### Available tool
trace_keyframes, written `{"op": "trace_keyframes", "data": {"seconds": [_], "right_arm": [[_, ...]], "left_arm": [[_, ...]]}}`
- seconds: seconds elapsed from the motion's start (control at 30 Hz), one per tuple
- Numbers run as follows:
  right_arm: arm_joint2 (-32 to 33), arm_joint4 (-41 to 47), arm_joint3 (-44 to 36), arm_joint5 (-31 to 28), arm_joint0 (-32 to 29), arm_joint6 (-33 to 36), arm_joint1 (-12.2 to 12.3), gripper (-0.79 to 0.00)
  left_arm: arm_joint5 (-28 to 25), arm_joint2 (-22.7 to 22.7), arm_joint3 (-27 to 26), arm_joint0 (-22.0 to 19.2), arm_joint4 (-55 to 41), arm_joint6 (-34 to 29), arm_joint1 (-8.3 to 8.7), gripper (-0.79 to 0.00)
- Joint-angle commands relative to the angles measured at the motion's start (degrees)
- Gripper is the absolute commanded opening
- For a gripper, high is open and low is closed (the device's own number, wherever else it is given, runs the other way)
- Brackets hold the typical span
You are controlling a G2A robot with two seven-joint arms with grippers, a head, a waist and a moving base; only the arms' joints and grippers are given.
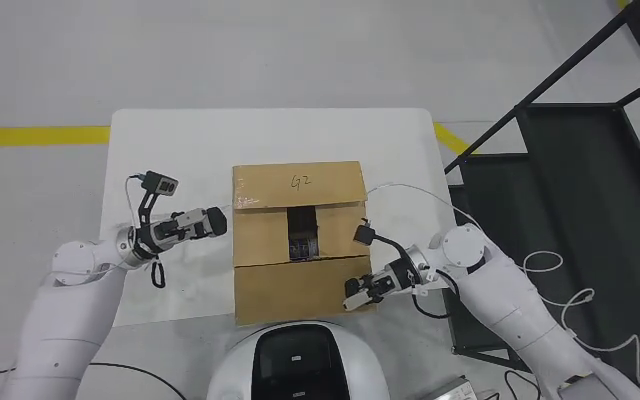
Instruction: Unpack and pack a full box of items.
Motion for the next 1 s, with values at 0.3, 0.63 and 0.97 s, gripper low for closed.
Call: {"op": "trace_keyframes", "data": {"seconds": [0.3, 0.63, 0.97], "right_arm": [[-4.43, -0.60, 1.64, -1.25, 2.74, -1.26, 1.43, 0.000], [-6.22, -0.53, 2.21, -1.99, 3.43, -1.99, 2.88, 0.000], [-6.59, -1.86, 4.19, -4.22, 3.45, -4.23, 3.81, 0.000]], "left_arm": [[-4.01, 4.89, 6.23, -4.81, 4.22, 4.02, -0.94, 0.000], [-4.23, 9.76, 10.42, -11.77, -1.46, 4.24, -2.79, 0.000], [-7.64, 12.94, 18.82, -21.00, -7.15, 7.65, -5.54, 0.000]]}}
